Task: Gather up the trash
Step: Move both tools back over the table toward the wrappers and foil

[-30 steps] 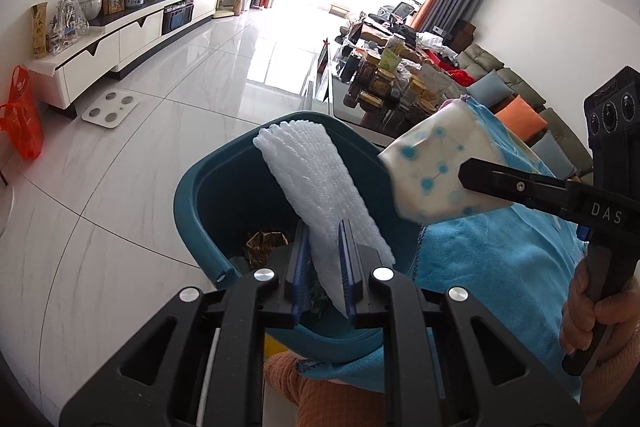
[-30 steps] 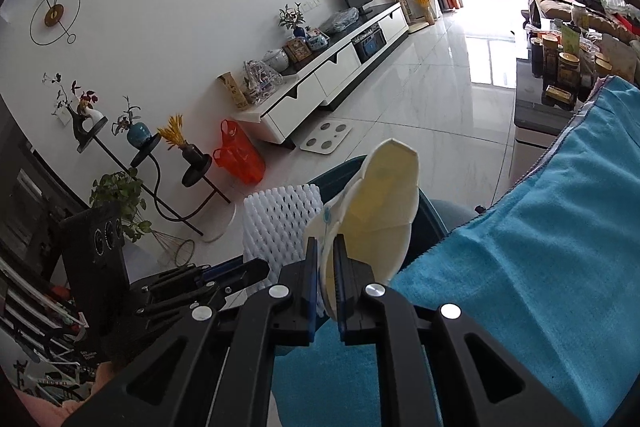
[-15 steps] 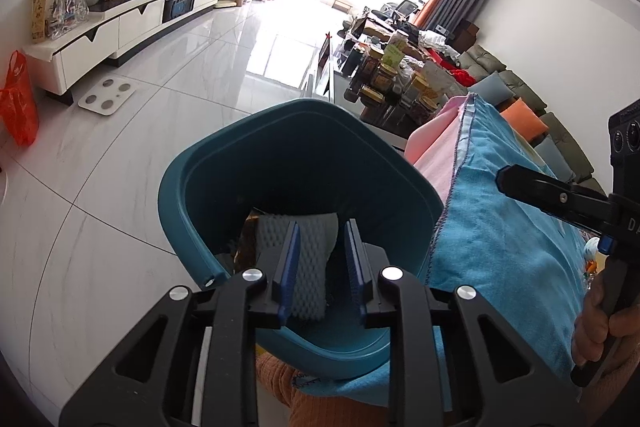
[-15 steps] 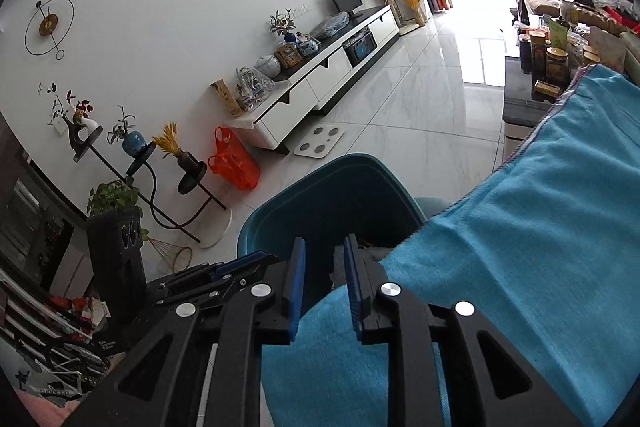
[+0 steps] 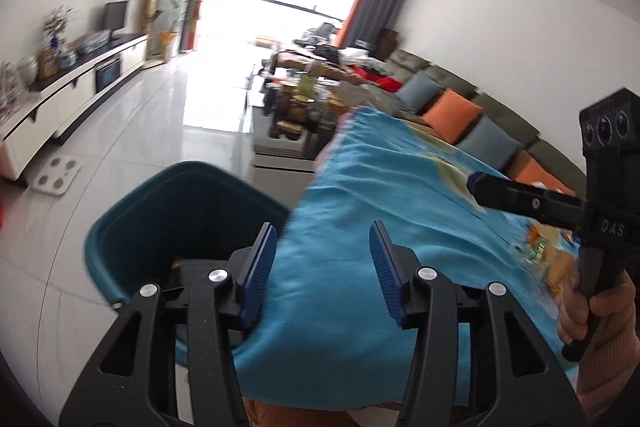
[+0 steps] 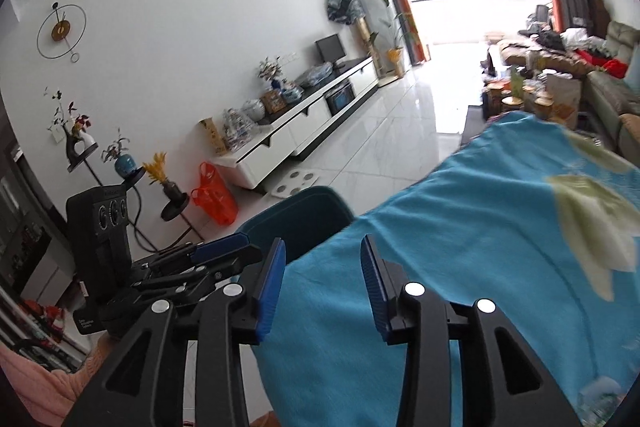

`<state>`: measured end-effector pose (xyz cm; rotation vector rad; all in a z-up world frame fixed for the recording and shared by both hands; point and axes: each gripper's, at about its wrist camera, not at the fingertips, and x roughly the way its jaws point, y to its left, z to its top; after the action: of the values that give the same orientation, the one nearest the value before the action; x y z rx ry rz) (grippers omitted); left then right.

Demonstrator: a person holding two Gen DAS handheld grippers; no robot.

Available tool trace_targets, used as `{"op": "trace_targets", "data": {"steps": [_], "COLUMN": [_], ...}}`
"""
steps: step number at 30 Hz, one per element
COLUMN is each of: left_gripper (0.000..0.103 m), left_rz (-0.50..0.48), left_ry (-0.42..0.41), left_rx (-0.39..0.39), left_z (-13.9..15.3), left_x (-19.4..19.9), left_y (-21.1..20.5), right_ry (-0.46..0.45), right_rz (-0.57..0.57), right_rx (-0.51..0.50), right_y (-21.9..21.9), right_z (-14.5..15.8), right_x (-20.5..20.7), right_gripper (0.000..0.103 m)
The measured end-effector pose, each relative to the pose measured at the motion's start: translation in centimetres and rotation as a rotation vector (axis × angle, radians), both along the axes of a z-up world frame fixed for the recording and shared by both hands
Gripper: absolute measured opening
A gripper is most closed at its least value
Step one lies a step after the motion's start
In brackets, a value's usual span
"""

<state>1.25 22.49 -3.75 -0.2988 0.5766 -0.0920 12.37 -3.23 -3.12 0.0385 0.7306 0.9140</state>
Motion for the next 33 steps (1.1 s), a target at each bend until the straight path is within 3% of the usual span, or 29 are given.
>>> {"op": "trace_targets", "data": {"steps": [10,16,23,33], "left_gripper": [0.049,0.054,0.057,0.062], "left_rz": [-0.299,-0.437,-0.546,-0.619], "left_ry": [0.013,0.035,0.068,0.089], "left_rx": [0.018,0.036,0.054,0.117], "left_z": [-0.1,-1.2,-1.7,-2.0], "left_x": [2.5,3.0,4.6,5.5], "left_y": [-11.7,-16.9,-21.8,-26.1], "right_ry": [-0.079,-0.076,-0.027,0.059], "right_rz": [-0.264,-0.441,-0.606,-0.664], "right_rx": [-0.014,-0.026,-0.037,-0.019], "right_y": [-10.5,-17.1,-23.2,-26.3], "right_z": [1.0,0.0,-2.2,-5.2], "right_x": [-2.2,-3.2,-4.1,-5.1], "right_gripper": [0.041,0.041,0.041,0.046]}}
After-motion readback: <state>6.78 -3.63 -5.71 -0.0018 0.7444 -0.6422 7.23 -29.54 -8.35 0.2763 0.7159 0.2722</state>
